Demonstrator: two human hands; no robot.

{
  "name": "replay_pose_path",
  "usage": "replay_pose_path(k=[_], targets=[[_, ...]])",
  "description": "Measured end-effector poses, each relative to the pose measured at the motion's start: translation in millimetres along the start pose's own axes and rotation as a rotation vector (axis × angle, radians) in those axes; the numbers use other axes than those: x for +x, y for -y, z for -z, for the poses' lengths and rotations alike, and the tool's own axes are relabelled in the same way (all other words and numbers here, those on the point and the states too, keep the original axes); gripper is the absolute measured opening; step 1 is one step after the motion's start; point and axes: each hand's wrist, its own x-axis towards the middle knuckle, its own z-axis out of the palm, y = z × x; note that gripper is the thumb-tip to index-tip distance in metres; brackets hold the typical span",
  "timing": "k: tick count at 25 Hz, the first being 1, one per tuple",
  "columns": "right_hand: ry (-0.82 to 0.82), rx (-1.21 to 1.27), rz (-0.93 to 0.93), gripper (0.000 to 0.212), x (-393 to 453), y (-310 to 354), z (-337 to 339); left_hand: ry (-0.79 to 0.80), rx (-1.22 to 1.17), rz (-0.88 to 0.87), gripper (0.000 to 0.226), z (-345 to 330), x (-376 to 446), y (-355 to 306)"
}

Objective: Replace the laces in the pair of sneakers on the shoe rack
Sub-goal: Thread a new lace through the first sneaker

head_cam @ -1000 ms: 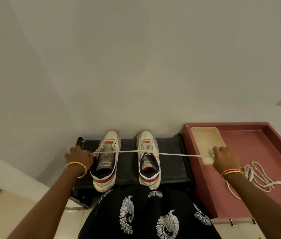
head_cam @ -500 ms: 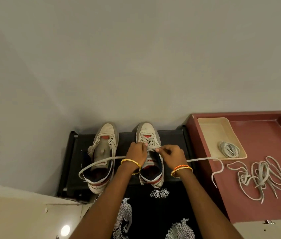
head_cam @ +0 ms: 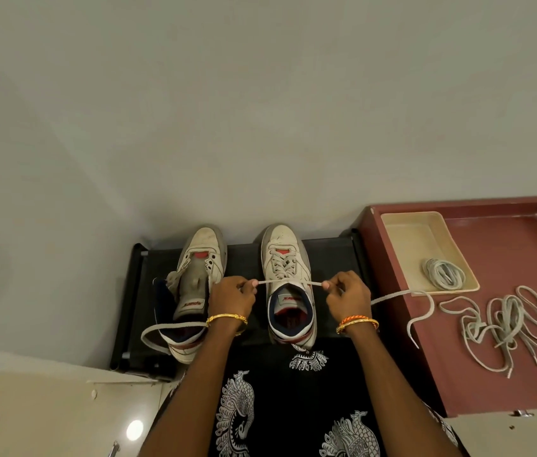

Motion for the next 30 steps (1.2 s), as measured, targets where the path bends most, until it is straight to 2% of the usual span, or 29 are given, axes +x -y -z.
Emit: replay_pose_path(k=[2, 4, 7, 9, 12, 14, 17, 21, 24, 27, 30], targets=[[-0.002, 0.008, -0.046, 0.017, -3.7, -2.6, -2.8, -0.003, 0.002, 0.053, 0.028, -1.7, -3.6, 1.0], [0.022, 0.099, -0.163, 0.019, -1.8, -0.9, -0.6, 0.000, -0.131, 0.113, 0.026, -1.2, -6.1, -4.6], [0.215, 0.566, -0.374, 0.031, 3.5, 16.1, 10.3, 0.069, -0.564, 0.156, 0.025, 4.2, -8.0, -20.8], [0.302, 0.788, -0.321, 0.032, 5.4, 32.2, 10.2, 0.152, -0.791, 0.119, 0.025, 4.2, -7.2, -33.2], [0.328, 0.988, -0.223, 0.026, 7.1, 49.4, -3.6, 0.190, -1.039, 0.037, 0.026, -3.4, -5.1, -44.6], [0.317, 0.973, -0.159, 0.021, 11.8, 46.7, -15.9, 0.204, -0.945, -0.026, 0.024, -9.1, -1.5, -47.4], [0.317, 0.777, -0.023, 0.015, 23.5, 38.9, -27.8, 0.298, -0.726, -0.239, 0.026, -13.0, 11.5, -43.4], [0.400, 0.727, 0.014, 0.020, 33.8, 32.6, -31.3, 0.398, -0.584, -0.409, 0.021, -6.7, 20.6, -35.6], [0.412, 0.754, 0.044, 0.026, 33.8, 31.2, -29.5, 0.441, -0.679, -0.335, 0.009, -1.1, 20.6, -35.6], [0.416, 0.830, 0.017, 0.025, 32.1, 32.9, -28.7, 0.431, -0.756, -0.174, 0.025, 1.2, 20.4, -37.2], [0.510, 0.852, 0.055, 0.025, 30.3, 32.1, -25.3, 0.450, -0.700, -0.214, 0.027, 2.3, 22.5, -34.8]])
